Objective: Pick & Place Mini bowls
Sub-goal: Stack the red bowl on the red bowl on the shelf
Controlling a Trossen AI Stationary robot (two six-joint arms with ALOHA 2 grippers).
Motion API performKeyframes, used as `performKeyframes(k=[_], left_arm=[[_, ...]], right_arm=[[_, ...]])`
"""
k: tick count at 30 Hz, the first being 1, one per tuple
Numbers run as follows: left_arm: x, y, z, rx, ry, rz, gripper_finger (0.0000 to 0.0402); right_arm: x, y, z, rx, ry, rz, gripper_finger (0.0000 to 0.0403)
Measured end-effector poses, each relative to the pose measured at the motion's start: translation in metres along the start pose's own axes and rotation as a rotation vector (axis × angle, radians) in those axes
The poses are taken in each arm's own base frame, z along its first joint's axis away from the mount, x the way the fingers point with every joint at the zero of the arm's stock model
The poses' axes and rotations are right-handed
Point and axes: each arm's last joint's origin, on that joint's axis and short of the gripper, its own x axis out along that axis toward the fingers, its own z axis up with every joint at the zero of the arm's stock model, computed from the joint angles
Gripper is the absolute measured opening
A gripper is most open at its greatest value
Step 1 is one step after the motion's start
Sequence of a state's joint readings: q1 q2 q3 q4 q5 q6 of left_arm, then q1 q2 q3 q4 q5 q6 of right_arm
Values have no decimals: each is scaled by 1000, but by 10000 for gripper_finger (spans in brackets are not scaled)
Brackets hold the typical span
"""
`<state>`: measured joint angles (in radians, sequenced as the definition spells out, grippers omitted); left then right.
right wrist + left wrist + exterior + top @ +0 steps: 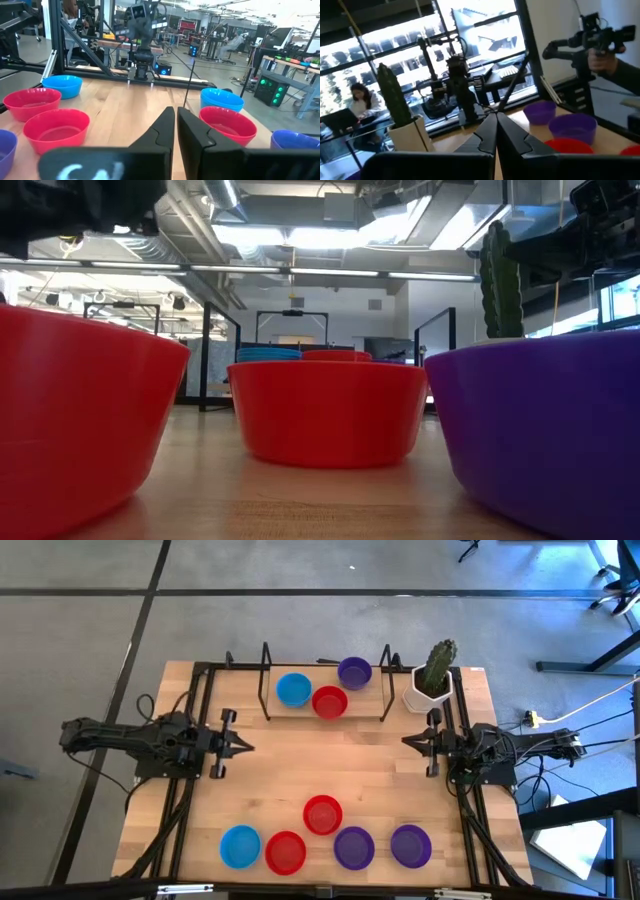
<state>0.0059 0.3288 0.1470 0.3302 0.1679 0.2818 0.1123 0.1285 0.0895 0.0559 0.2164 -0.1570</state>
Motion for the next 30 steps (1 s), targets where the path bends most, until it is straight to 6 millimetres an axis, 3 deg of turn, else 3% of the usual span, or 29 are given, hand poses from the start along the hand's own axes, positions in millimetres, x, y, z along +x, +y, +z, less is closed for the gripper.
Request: performKeyframes(k=[8,22,30], left_arm=[[-5,-5,-5,9,29,-109,2],[-10,-9,-17,5,151,-137,2],[-10,-8,-13,-136,156,-130,5]], right_arm=[[0,0,1,-3,-8,-2,23],[0,-1,4,-15,-36,-7,23],[0,-1,4,-3,-37,-7,23]])
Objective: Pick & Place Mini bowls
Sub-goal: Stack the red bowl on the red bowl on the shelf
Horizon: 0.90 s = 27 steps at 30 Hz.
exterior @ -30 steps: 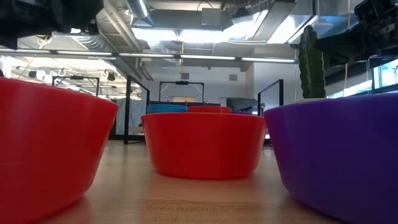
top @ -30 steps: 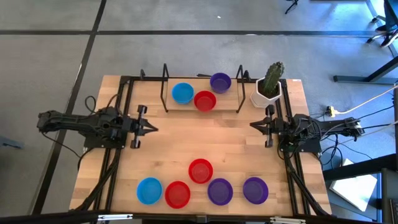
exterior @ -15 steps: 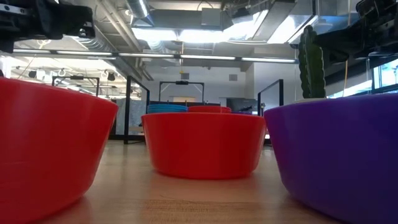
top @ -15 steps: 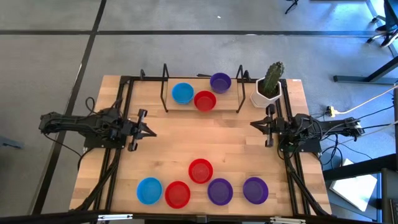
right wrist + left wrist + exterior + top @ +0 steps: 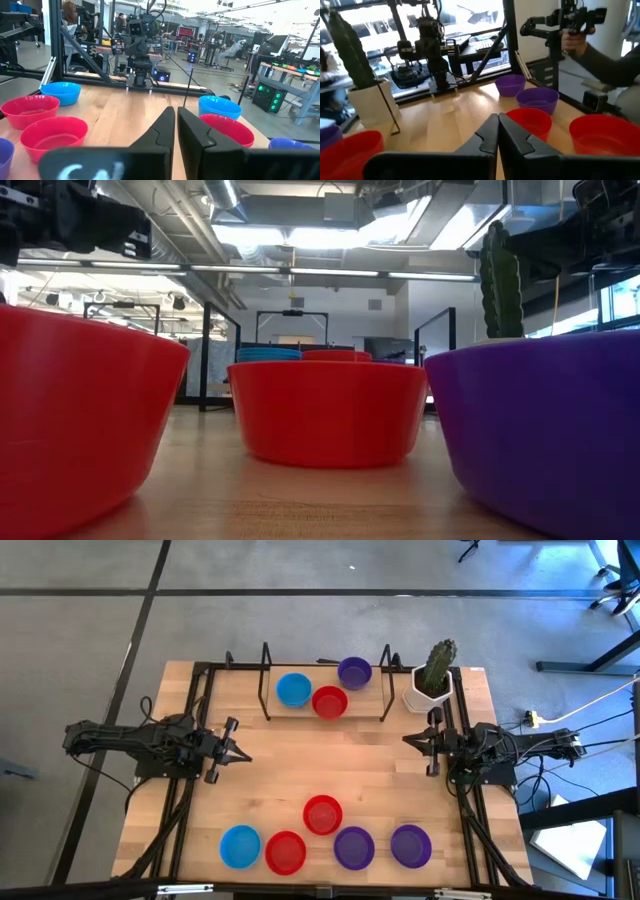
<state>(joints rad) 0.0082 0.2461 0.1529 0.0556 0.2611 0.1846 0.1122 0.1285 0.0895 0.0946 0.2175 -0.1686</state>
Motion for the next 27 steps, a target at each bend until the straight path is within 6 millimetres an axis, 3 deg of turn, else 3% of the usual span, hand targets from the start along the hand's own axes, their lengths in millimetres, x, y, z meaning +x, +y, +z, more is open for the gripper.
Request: performKeyframes(k=[27], left_arm=[[0,0,2,65,-5,8,7]], right_arm=[[0,0,0,-7,6,-17,11]])
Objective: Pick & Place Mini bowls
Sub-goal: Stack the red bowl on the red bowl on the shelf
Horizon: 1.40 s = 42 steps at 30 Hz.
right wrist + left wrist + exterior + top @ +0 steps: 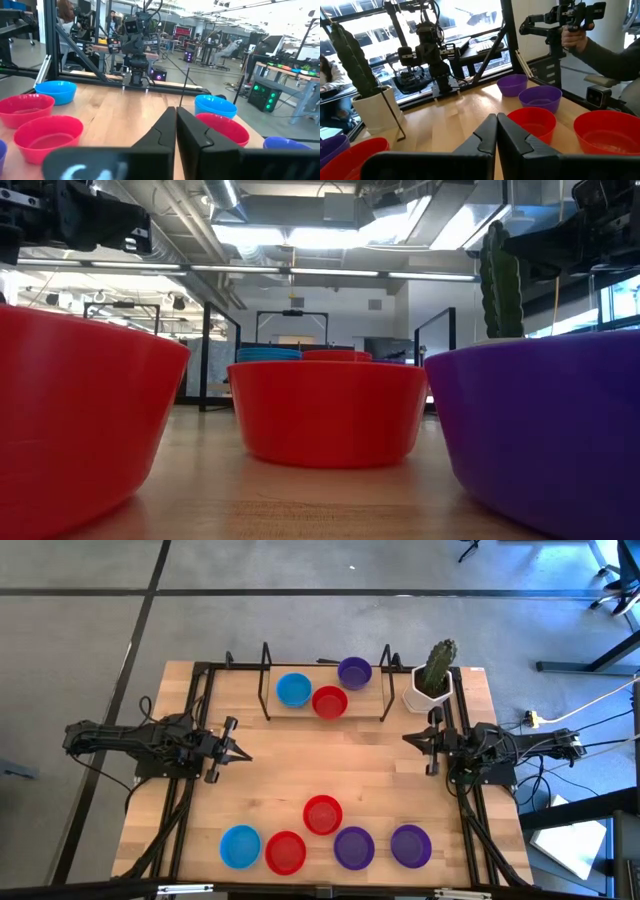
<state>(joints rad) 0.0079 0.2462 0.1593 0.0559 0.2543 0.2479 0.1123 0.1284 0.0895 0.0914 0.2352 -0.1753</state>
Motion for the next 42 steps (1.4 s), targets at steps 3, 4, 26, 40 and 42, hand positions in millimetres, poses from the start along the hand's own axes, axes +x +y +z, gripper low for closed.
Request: performKeyframes(k=[3,4,26,40,42], left_arm=[[0,0,0,1,0,0,3],[0,0,0,1,0,0,2],[0,0,3,7,-33,-5,2],[0,1,7,18,-68,7,2],[0,1,7,18,-68,7,2]], right_arm=[[0,0,0,11,0,0,4],[0,0,0,13,0,0,6],[0,0,-1,7,15,3,11],[0,1,-2,9,20,12,16],[0,1,-2,9,20,12,16]])
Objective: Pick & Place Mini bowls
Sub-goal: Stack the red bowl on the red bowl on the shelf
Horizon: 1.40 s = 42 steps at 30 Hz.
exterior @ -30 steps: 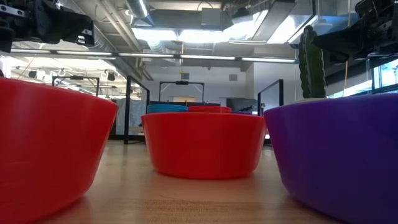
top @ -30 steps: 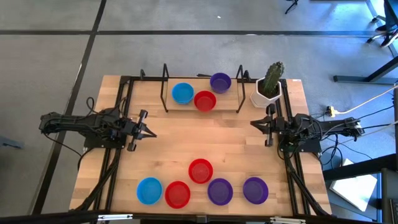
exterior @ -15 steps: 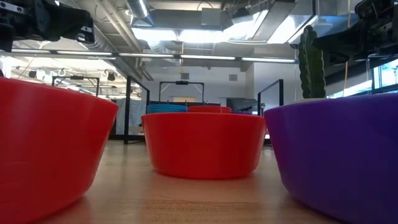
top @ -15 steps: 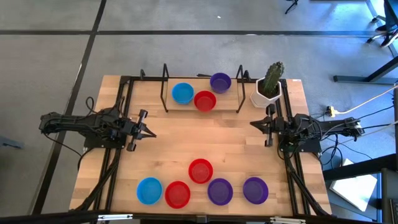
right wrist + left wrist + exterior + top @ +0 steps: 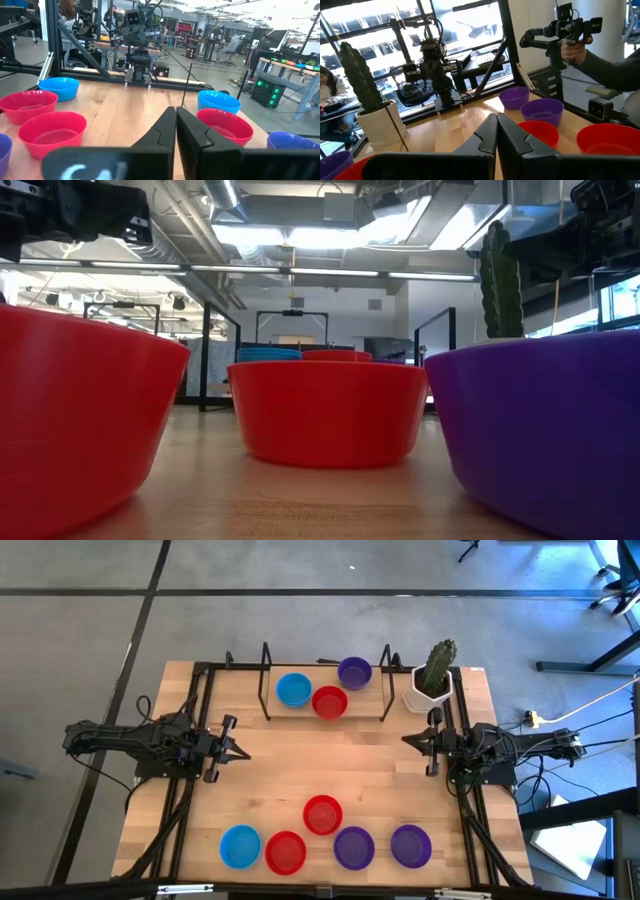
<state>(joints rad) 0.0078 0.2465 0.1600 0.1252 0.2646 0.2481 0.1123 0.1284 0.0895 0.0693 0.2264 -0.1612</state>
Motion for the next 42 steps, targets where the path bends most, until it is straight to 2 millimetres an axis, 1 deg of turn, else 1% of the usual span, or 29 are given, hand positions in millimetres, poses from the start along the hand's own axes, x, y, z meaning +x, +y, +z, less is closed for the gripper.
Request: performKeyframes(k=[4,9,17,24,28,32,35,37,39,42], left_arm=[[0,0,0,2,0,0,7],[0,0,1,71,-6,2,2],[0,0,2,59,-16,6,8],[0,1,3,69,-27,10,2],[0,1,3,69,-27,9,5],[0,1,3,69,-27,9,6],[0,1,3,69,-27,9,4],[0,1,3,69,-27,9,2],[0,1,3,71,-30,10,2],[0,1,3,72,-33,11,6]], right_arm=[[0,0,0,0,0,0,16],[0,0,0,0,0,1,16],[0,0,0,0,0,1,16],[0,0,0,0,-1,1,17],[0,0,0,0,-3,1,17],[0,-1,6,36,-58,1,17],[1,0,12,104,-128,60,17],[3,2,16,112,-168,109,16],[8,3,19,129,-186,130,17],[21,6,27,146,-133,143,17]])
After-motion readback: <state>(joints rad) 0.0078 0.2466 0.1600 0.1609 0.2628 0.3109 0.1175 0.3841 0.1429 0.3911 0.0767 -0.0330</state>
